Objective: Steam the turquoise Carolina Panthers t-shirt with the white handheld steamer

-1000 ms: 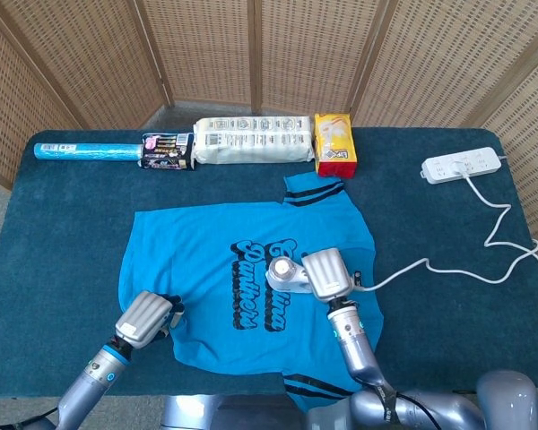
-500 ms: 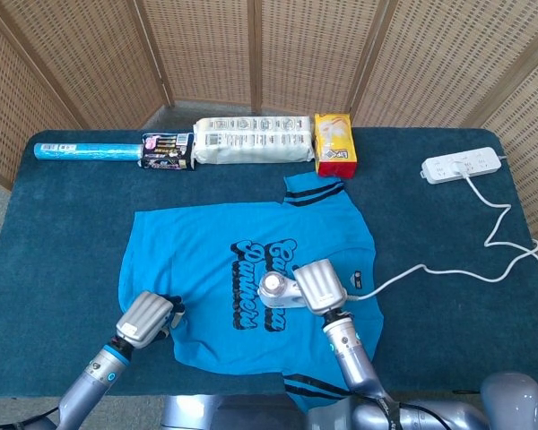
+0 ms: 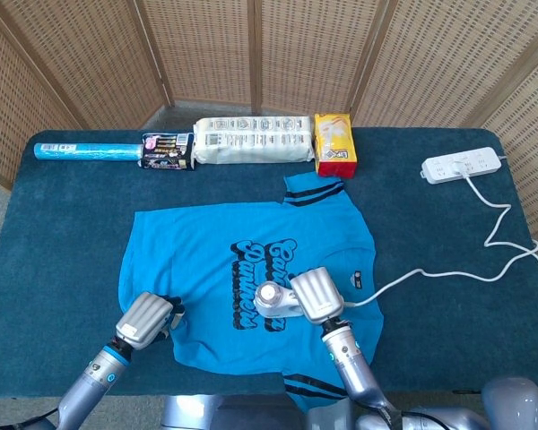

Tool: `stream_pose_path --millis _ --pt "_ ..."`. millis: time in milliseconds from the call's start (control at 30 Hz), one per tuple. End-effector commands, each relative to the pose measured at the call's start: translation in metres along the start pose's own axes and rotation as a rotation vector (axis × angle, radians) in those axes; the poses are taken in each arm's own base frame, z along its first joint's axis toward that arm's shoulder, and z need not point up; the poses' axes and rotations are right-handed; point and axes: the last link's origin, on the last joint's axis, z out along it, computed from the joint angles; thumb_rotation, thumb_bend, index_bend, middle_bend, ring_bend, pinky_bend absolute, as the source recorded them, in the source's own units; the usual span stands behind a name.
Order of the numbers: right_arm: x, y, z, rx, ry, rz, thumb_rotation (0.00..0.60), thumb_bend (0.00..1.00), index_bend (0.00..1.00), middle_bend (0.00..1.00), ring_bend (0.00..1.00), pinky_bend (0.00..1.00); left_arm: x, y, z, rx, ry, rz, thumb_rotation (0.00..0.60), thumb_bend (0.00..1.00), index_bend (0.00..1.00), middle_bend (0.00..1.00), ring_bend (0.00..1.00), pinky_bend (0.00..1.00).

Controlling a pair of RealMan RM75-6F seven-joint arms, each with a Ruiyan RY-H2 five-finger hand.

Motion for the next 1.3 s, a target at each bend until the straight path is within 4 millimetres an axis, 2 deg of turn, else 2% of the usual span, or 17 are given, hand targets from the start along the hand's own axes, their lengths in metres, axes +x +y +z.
stream_pose_path --millis 33,400,867,1100,1300 --pt "-0.001 0.002 0.004 -0.006 0.004 0.000 0.600 0.36 0.72 0.77 0.83 0.74 0.000 0.000 0.000 0.001 -0.001 0.000 0.600 0.41 0.72 0.69 0.65 0.72" --pt "-0.009 0.019 0.021 -0.062 0.005 -0.014 0.600 0.36 0.72 0.77 0.83 0.73 -0.001 -0.001 0.000 0.008 -0.005 -0.001 0.600 0.41 0.72 0.69 0.65 0.72" --pt "-0.013 0.054 0.056 -0.182 0.011 -0.010 0.600 0.36 0.72 0.77 0.83 0.73 -0.003 -0.004 0.001 0.019 -0.011 -0.002 0.600 0.41 0.72 0.69 0.65 0.72" --pt "-0.018 0.064 0.062 -0.218 0.000 -0.001 0.600 0.36 0.72 0.77 0.83 0.73 -0.003 -0.003 0.001 0.021 -0.009 -0.002 0.600 0.41 0.72 0.69 0.65 0.72" --pt "-0.017 0.057 0.057 -0.188 0.010 0.018 0.600 0.36 0.72 0.77 0.83 0.73 -0.003 -0.002 0.002 0.016 -0.013 0.001 0.600 0.41 0.72 0.69 0.65 0.72"
